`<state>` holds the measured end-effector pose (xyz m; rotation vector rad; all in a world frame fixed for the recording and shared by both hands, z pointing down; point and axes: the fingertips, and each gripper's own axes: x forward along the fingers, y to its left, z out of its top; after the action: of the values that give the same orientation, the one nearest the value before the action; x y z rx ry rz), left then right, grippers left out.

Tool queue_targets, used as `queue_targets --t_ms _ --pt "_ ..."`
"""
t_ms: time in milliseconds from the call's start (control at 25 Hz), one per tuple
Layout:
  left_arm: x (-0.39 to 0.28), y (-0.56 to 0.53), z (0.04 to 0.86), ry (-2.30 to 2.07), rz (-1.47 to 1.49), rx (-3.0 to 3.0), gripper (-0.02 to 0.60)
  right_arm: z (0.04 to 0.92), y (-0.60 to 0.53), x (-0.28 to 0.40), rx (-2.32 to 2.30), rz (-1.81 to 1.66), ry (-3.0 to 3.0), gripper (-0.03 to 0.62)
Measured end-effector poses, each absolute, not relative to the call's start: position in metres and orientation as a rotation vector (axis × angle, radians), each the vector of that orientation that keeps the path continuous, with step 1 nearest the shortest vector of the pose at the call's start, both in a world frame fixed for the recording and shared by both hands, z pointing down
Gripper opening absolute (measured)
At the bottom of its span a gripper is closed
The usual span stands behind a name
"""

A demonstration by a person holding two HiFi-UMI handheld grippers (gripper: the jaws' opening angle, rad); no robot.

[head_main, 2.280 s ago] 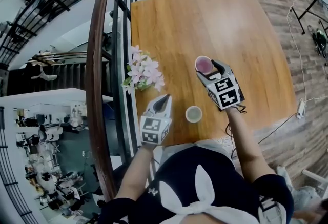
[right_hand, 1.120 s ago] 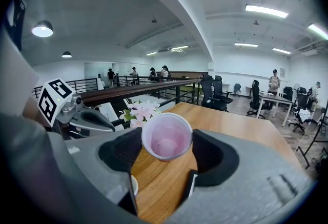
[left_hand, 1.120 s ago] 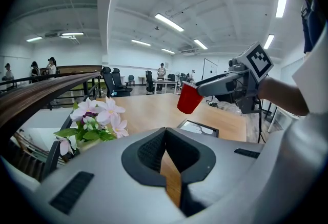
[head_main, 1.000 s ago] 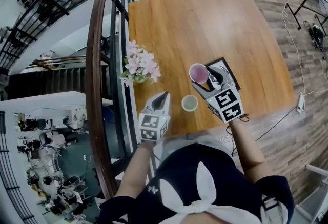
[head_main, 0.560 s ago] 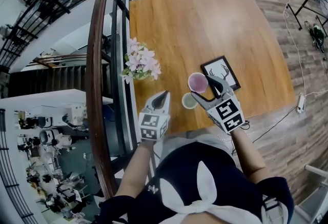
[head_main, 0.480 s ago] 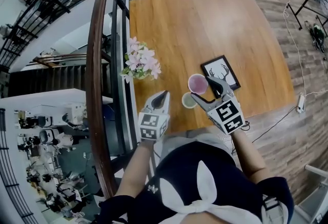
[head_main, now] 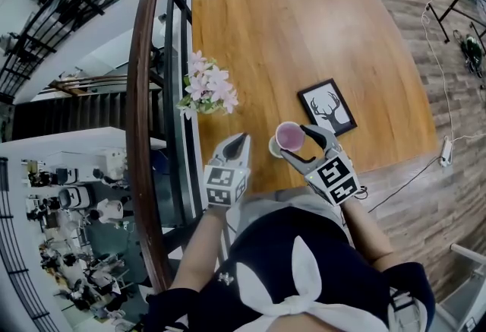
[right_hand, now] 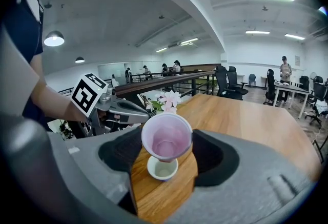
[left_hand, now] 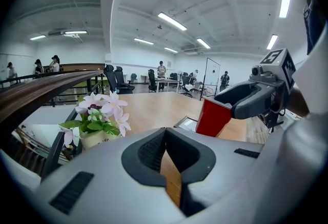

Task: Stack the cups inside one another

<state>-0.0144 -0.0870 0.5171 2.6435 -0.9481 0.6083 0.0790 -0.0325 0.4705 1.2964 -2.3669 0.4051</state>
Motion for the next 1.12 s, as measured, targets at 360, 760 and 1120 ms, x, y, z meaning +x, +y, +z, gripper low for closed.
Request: queue_targets --t_ms 360,760,1120 --pt "-0.011 -0.088 0.522 -0.958 0.616 2.63 0.018 0.492 -0.032 0.072 1.219 0.447 -2.362 0.305" --pt "-0.019 -0.094 0.525 -0.98 0.625 2.609 0.018 0.523 -0.036 0.067 1.144 0.542 -2.331 0.308" --pt "-0.021 -0.097 0.531 -0.944 0.632 2.607 0.017 0.537 -0.036 0.066 1.151 0.648 -2.3 0.324"
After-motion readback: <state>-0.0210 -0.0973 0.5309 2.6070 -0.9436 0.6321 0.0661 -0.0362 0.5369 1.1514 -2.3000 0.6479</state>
